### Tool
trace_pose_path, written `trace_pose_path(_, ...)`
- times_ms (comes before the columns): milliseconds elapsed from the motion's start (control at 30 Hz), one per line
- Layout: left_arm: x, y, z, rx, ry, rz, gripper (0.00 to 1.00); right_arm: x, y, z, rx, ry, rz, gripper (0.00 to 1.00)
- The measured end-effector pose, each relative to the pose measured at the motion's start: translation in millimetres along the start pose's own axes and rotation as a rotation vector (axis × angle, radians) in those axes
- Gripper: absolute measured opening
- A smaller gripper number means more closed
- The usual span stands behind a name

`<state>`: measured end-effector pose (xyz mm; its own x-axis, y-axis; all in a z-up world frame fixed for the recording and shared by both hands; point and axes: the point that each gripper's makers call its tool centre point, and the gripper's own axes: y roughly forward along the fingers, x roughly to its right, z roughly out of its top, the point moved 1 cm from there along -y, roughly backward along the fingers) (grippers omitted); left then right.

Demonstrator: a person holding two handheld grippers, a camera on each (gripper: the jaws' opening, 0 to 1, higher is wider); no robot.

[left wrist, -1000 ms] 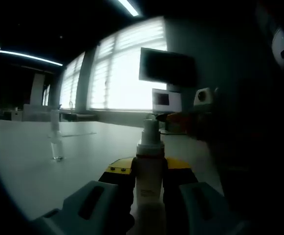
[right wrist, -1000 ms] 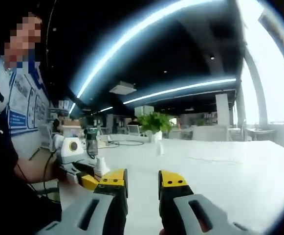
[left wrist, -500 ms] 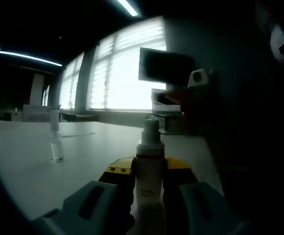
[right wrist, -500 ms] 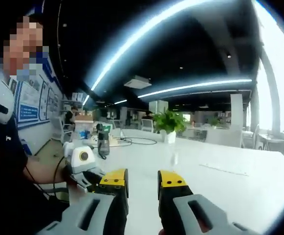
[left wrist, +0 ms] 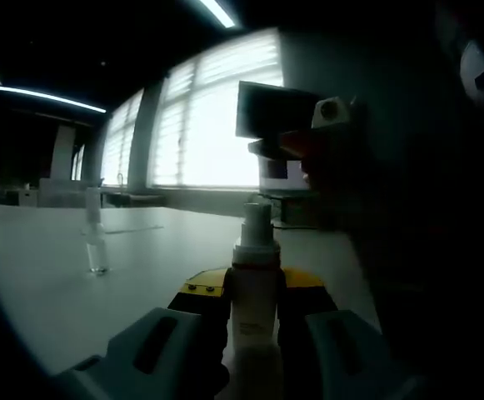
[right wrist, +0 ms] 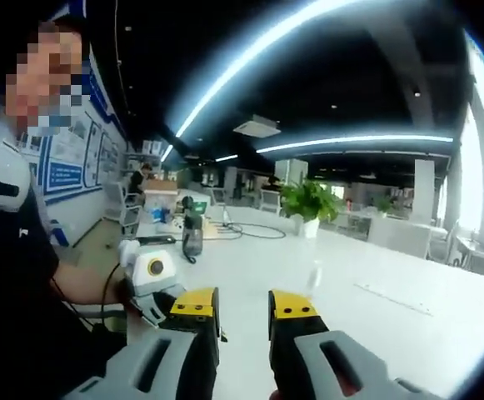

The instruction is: Clamp pump bottle remove cover press pump head put on cover

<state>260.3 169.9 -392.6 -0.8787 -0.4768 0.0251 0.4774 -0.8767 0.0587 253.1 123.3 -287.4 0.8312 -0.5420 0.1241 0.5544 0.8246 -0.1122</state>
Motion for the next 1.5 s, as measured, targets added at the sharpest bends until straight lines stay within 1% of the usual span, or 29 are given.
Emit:
trace_pose_path(67,0.0,0,0.0,0.000,0.001,0.000,0.13,-2,3,2.5,-0.008,-0.011,0.013,0.18)
trace_pose_path(100,0.1,0,0.0,0.000,0.002,0.001,0.13,-4,4,3.7,-0.017,-0.030,0.024,0.17)
trace_pose_path(233,-0.1,0,-0.1,0.000,0.001,0.001,0.13,-4,6,7.3,-0.037,-0.037,0.049,0.16)
trace_pose_path(333,-0.2,0,-0.1,0.000,0.001,-0.001,0.13,-9,9,6.2,-0.074,-0.065,0.081,0.15)
trace_pose_path(433,-0.7,0,-0.3,0.000,0.002,-0.002,0.13,-16,12,4.6,-0.116,-0.111,0.119,0.15)
trace_pose_path(533,-1.2,-1,-0.3,0.000,0.003,-0.001,0.13,-20,17,4.9,-0.137,-0.142,0.141,0.14)
trace_pose_path(667,-1.3,-1,-0.3,0.000,0.004,-0.001,0.13,-21,22,2.7,-0.167,-0.165,0.164,0.13)
trace_pose_path(733,-1.4,-1,-0.2,0.000,0.004,-0.001,0.13,-18,25,0.8,-0.187,-0.187,0.175,0.09)
trace_pose_path(767,-1.5,-1,-0.2,0.000,0.004,-0.002,0.13,-18,25,0.3,-0.194,-0.197,0.178,0.08)
trace_pose_path(833,-1.5,-1,-0.3,0.000,0.004,-0.003,0.13,-20,25,-2.7,-0.232,-0.254,0.209,0.08)
trace_pose_path(867,-1.5,-1,-0.2,0.000,0.005,-0.002,0.13,-21,25,-2.1,-0.236,-0.248,0.214,0.08)
trace_pose_path(1000,-1.5,-1,0.0,0.000,0.006,-0.002,0.13,-23,27,-4.2,-0.274,-0.289,0.240,0.09)
trace_pose_path(1133,-1.2,0,0.1,0.000,0.007,-0.001,0.13,-24,27,-8.8,-0.305,-0.306,0.258,0.09)
trace_pose_path(1233,-0.8,0,0.1,0.000,0.007,-0.001,0.13,-25,29,-7.9,-0.320,-0.308,0.274,0.09)
trace_pose_path(1367,-0.7,0,0.3,0.000,0.006,0.000,0.13,-28,31,-9.6,-0.369,-0.356,0.319,0.09)
trace_pose_path(1500,-0.2,0,0.5,0.000,0.008,0.001,0.13,-34,34,-10.8,-0.404,-0.401,0.359,0.09)
